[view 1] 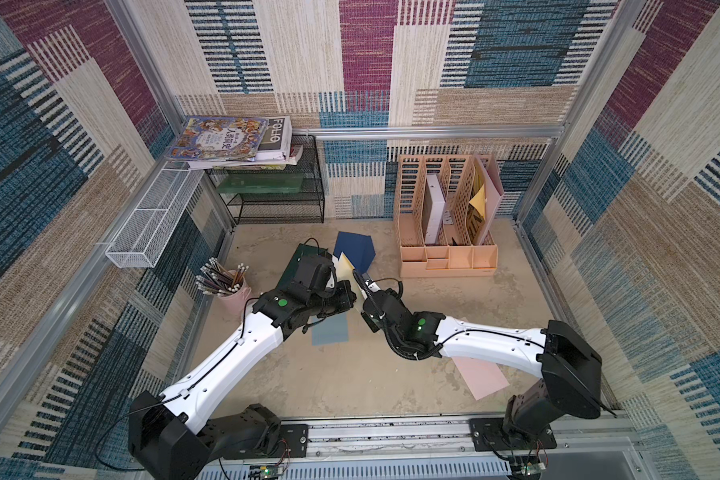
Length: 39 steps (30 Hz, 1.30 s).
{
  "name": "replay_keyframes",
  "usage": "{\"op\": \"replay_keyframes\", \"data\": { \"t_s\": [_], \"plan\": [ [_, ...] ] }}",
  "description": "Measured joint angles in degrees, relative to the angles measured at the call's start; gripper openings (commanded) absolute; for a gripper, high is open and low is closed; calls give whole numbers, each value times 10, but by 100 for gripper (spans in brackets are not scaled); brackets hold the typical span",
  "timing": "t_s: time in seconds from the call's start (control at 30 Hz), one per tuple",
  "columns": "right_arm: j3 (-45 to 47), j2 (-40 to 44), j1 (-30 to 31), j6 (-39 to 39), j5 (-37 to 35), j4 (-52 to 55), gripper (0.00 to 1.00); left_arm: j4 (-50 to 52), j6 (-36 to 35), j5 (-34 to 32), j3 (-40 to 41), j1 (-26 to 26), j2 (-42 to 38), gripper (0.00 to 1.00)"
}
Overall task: Open the envelope
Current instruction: Open the envelope flap on the envelope.
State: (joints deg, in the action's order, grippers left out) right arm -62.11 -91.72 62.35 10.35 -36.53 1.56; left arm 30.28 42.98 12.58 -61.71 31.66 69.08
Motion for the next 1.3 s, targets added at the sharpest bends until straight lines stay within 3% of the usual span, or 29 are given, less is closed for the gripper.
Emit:
{"op": "replay_keyframes", "data": {
  "t_s": [0.2, 0.67, 0.83, 0.93, 1.03, 1.1, 1.3],
  "plan": [
    [24, 41, -23, 4, 58, -14, 0, 2, -13, -3, 10, -1, -21, 0],
    [109, 151, -133, 68, 326, -66, 0, 21, -49, 7, 8, -16, -29, 0],
    [115, 155, -141, 79, 364, -71, 0, 22, -52, 25, 7, -17, -30, 0],
    [110, 150, -143, 80, 366, -70, 8, 14, -48, 44, 7, -17, -26, 0],
    [94, 137, -144, 81, 361, -62, 32, 10, -46, 59, 4, -19, -17, 0],
    [81, 128, -143, 79, 361, -61, 43, 11, -46, 71, 3, -17, -12, 0],
    [55, 111, -138, 75, 335, -58, 50, 15, -45, 89, 2, -17, -6, 0]
  ]
}}
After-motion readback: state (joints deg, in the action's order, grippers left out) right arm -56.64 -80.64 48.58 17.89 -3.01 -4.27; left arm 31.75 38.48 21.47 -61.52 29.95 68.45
